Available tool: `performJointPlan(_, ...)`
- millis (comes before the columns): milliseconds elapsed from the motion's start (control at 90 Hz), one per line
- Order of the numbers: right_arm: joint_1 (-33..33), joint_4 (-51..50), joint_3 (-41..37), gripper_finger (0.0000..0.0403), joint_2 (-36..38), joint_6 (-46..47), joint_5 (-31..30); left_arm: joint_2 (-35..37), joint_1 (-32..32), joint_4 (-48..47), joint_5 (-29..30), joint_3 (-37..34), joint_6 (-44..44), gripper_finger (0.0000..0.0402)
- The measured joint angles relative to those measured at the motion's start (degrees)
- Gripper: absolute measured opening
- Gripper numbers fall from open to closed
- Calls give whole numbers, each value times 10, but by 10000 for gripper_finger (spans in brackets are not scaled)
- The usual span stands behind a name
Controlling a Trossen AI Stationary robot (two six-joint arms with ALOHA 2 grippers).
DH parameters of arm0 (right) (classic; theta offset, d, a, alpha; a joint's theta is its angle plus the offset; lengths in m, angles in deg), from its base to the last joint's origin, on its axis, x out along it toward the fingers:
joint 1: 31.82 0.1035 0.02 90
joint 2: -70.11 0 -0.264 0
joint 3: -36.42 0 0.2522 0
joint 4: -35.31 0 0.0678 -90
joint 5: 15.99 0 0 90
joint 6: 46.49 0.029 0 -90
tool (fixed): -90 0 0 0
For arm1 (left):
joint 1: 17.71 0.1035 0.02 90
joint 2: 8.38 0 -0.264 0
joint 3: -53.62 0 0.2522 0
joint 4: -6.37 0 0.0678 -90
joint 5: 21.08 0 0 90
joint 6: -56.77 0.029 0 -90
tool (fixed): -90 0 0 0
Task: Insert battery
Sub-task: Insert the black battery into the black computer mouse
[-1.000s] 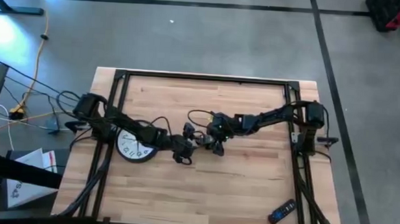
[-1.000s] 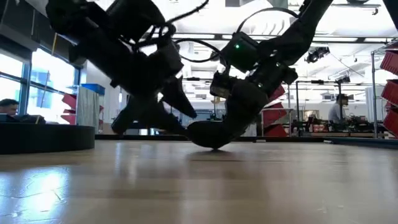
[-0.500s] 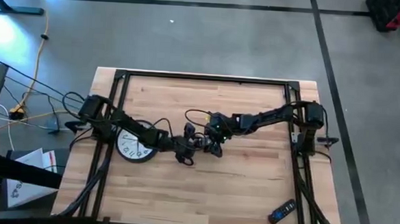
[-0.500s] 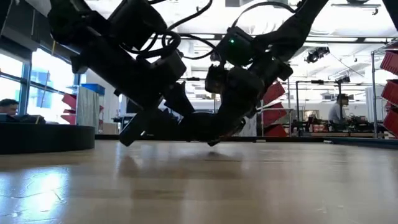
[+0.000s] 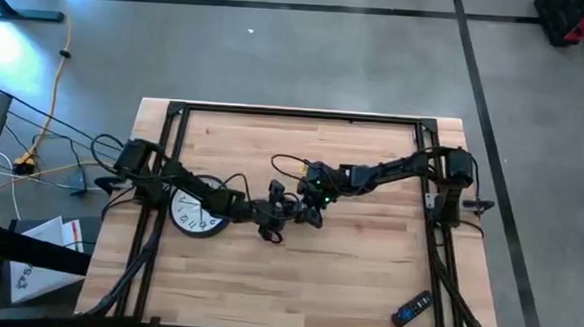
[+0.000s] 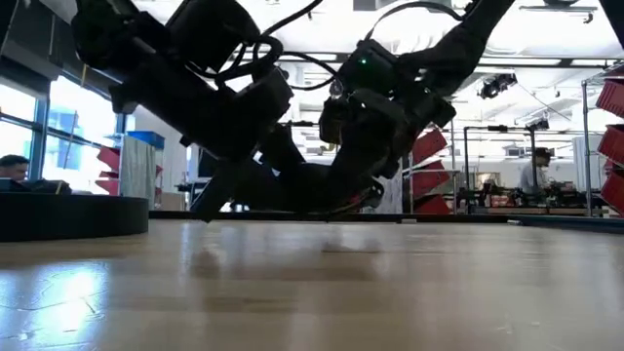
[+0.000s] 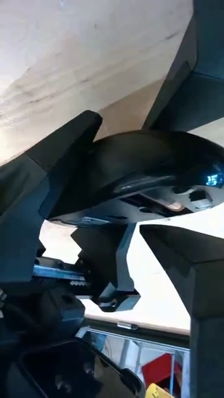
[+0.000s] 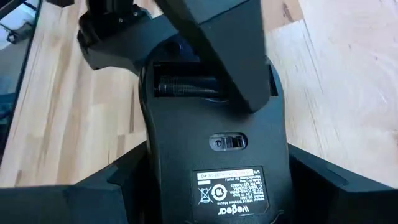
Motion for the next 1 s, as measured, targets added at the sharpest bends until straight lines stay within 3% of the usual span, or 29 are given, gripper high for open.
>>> performJointPlan(278,0,4,0,248,0,9,5,0,-19,-1,40,0,-15,130)
performJointPlan(422,0,6,0,257,0,-3,5,1,-23,-3,48,0,-34,131)
performJointPlan(822,7,-35,8,331,14,-82,4,6,-26,-16,36,0,-72,133)
performJointPlan(911,7,-111,32,333,39,-128,-27,18,-20,-29,35,0,-72,132)
performJointPlan(1000,18,-181,56,331,69,-198,-116,44,-6,-51,33,0,-72,132)
